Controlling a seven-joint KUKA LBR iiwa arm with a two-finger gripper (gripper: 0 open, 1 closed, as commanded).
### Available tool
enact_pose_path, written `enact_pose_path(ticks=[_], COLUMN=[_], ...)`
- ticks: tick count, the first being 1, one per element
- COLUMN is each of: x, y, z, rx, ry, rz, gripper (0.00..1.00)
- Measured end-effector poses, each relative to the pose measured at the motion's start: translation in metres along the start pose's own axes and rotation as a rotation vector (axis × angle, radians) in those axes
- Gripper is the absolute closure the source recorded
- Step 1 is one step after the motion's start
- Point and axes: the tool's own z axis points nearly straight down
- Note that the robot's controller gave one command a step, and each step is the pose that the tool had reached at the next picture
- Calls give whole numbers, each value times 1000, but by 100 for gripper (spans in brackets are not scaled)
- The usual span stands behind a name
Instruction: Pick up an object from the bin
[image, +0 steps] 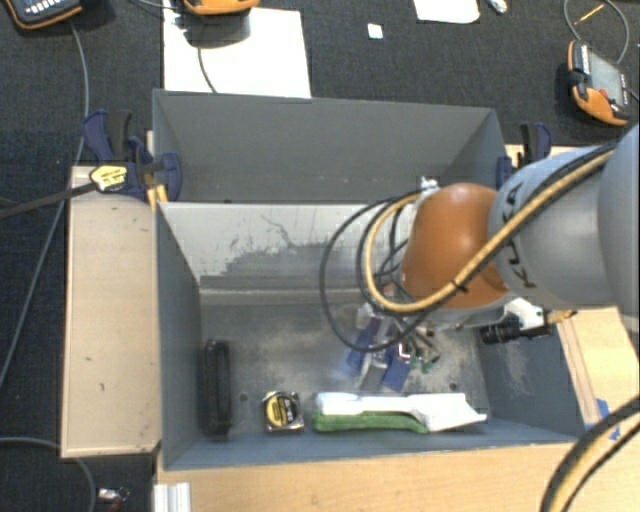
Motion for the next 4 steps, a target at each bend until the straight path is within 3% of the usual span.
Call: enact_pose_path(ticks=[1,2,3,4], x=[-9,-2,-2,1], y=[-20,-32,-32,-32], z=[41,44,44,15], rx=[5,-3,-3,0], ry=[-16,-11,-11,-6], rz=[25,290,291,288], gripper=[0,100,100,100])
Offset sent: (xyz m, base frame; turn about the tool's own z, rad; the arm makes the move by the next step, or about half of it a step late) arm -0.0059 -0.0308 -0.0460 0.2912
